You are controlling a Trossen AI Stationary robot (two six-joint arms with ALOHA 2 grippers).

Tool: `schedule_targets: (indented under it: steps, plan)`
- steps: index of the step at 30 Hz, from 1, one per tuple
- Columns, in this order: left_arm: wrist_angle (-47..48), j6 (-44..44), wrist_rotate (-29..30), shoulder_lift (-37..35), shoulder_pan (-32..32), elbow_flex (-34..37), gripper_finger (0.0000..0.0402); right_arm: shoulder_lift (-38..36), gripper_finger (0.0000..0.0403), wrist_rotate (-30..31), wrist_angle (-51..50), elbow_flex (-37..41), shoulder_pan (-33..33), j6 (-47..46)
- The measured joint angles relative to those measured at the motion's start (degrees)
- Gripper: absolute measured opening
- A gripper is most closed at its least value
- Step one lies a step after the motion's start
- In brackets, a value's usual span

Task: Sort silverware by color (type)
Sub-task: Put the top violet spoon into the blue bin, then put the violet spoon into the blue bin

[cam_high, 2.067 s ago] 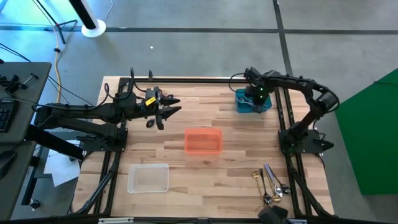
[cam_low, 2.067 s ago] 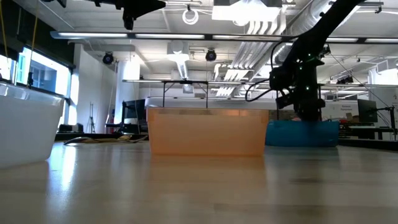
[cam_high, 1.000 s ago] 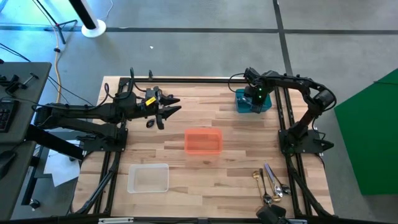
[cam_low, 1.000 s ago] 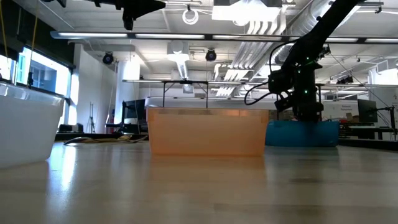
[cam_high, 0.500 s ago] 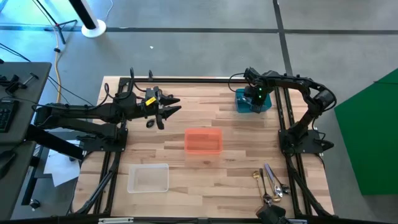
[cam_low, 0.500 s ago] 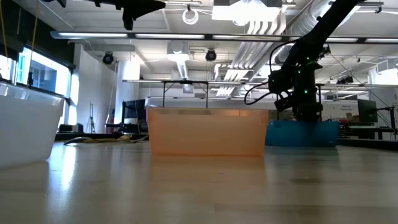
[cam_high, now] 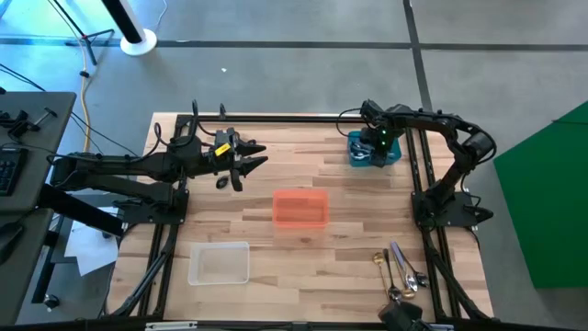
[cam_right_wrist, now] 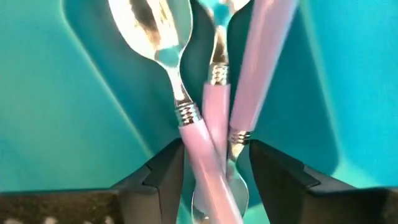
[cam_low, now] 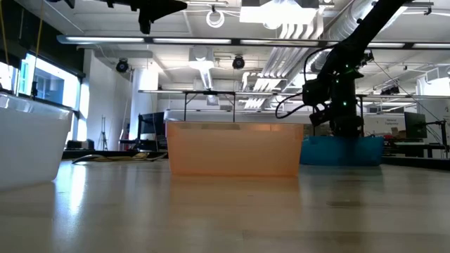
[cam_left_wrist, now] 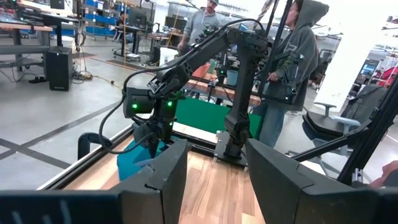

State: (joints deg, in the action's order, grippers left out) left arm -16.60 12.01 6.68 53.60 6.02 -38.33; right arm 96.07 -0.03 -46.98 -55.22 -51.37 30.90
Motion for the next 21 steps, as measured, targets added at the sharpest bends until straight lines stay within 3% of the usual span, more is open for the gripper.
schedule_targets:
  steps: [12, 16, 21]
  plan:
    - [-0.01, -0.09, -0.01, 0.0, 0.0, 0.0, 0.0156, -1.97, 0.0167, -2.25, -13.37, -11.87, 0.0, 0.77]
    - [0.0, -0.09, -0.02, 0.0, 0.0, 0.0, 0.0156, -9.45, 0.0167, -5.31, -13.63, -12.32, 0.0, -0.64]
    - [0.0, -0.13, -0.02, 0.0, 0.02, 0.0, 0.0156, -23.9, 0.0167, -11.99, -10.32, -8.73, -0.02, -5.26]
